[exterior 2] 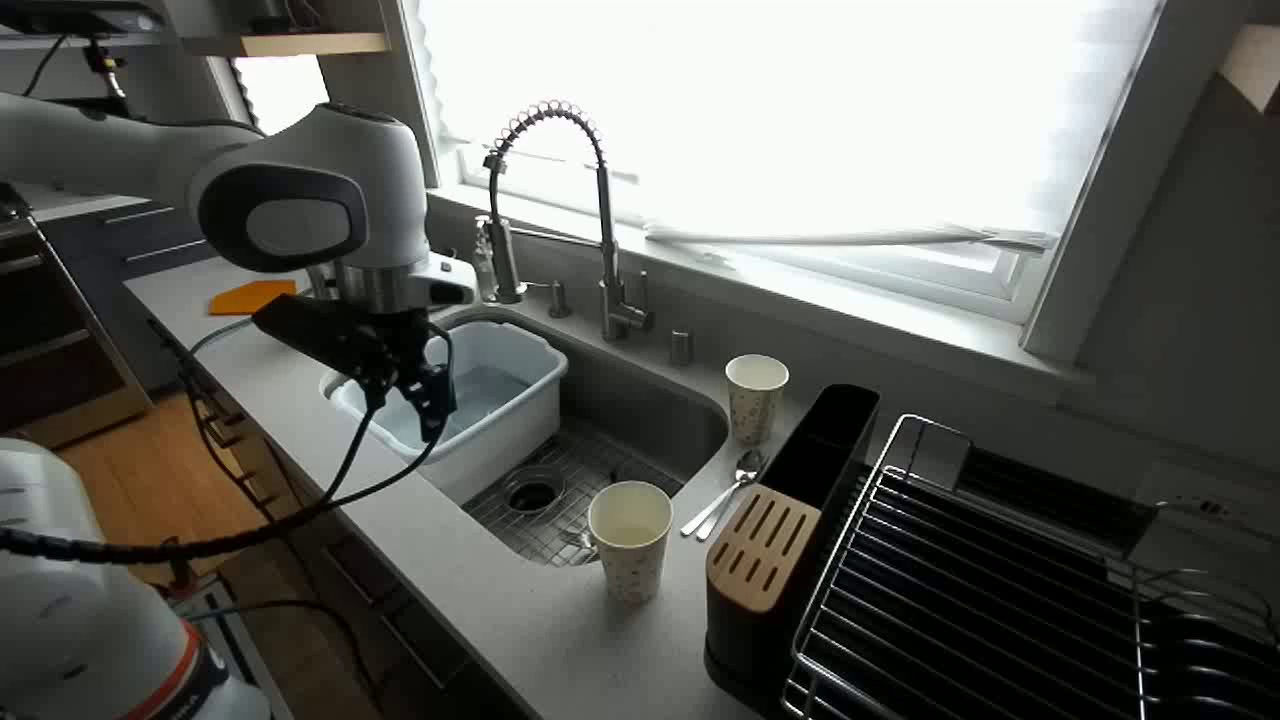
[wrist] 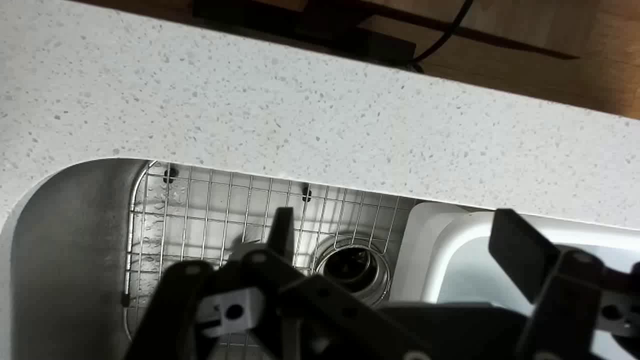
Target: Pour the water out of the two cups into the sink
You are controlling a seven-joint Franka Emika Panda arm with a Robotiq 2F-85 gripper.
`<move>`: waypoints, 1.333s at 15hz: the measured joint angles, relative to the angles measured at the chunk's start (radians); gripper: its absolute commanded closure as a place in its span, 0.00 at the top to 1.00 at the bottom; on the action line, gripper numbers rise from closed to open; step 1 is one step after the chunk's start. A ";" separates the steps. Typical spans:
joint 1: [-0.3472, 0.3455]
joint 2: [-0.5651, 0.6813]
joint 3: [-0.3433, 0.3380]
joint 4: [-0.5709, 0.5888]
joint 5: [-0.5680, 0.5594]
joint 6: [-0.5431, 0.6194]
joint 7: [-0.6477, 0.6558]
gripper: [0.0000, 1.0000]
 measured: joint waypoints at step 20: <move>-0.186 0.026 -0.032 0.044 -0.069 0.295 0.179 1.00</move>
